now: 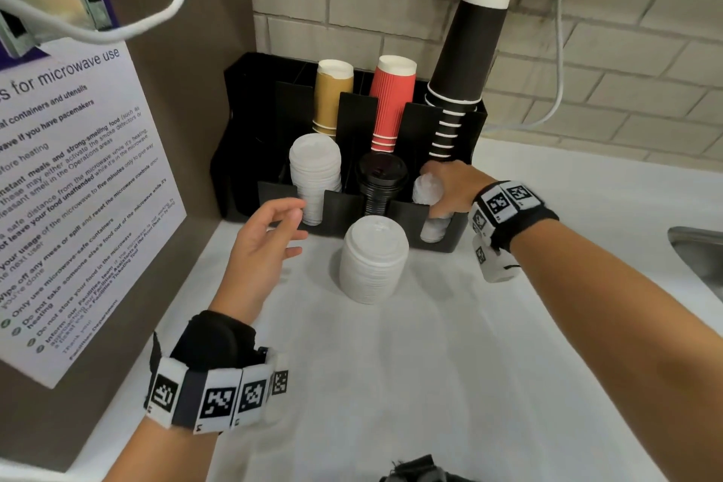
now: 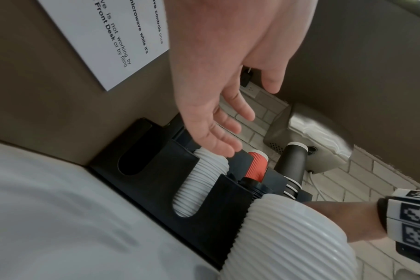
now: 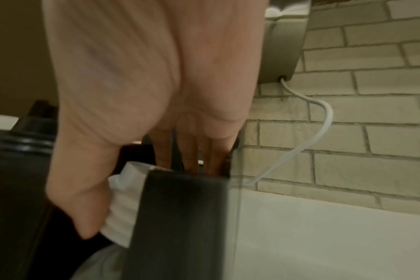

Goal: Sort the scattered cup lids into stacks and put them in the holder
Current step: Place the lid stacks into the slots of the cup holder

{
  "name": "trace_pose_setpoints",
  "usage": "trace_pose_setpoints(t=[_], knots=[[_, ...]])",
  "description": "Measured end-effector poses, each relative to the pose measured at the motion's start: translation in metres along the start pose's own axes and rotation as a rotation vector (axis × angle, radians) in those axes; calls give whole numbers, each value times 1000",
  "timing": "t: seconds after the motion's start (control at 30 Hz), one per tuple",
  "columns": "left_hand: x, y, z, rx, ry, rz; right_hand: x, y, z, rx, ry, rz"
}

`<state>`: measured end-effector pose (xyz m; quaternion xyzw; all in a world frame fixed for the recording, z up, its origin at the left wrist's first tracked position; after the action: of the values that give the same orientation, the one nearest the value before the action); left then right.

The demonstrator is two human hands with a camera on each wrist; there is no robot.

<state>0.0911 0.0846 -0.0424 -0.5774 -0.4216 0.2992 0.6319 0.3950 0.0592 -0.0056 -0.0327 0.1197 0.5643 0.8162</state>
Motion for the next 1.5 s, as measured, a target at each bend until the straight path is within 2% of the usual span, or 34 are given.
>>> trace_pose_setpoints(t=[0.17, 0.63, 0.73, 0.83, 0.9, 0.93, 1.0, 1.03, 1.07, 1.13, 1.23, 1.5], knots=[[1, -1, 1, -1, -8, 7, 2, 8, -15, -86, 90, 0], [0, 0, 9, -22, -21, 9, 4, 10, -32, -217, 51, -7], [-1, 1, 11, -30, -20, 12, 4, 11, -37, -288, 108, 25], [-1, 5, 14, -39, -22, 28, 2, 8, -34, -355, 181, -9], [-1, 7, 16, -50, -30, 37, -4, 6, -21, -255, 144, -39], [-1, 8, 16, -56, -34, 39, -7, 8, -10, -115, 58, -20], [-1, 10, 17, -69, -38, 43, -23, 26, 11, 229, -182, 136], [-1, 10, 17, -71, -37, 44, -34, 39, 15, 384, -239, 224], [-1, 10, 17, -70, -35, 44, -43, 53, 13, 480, -222, 295], [-1, 10, 16, -64, -32, 40, -55, 80, -4, 449, -82, 373], [-1, 9, 14, -60, -22, 35, -57, 91, -34, 250, 56, 328], [-4, 9, 12, -40, -16, 33, -48, 89, -57, 250, 68, 279]])
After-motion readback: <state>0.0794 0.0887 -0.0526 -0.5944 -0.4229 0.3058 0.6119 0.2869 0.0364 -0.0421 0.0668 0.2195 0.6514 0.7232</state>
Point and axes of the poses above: each hand's wrist, its own x-axis towards the middle knuckle, its own z-axis out of the back of the hand, y = z × x, the point moved 7 cm from there along x, towards the middle knuckle, and after that the axes turned 4 degrees about y, right-handed, at the moved point
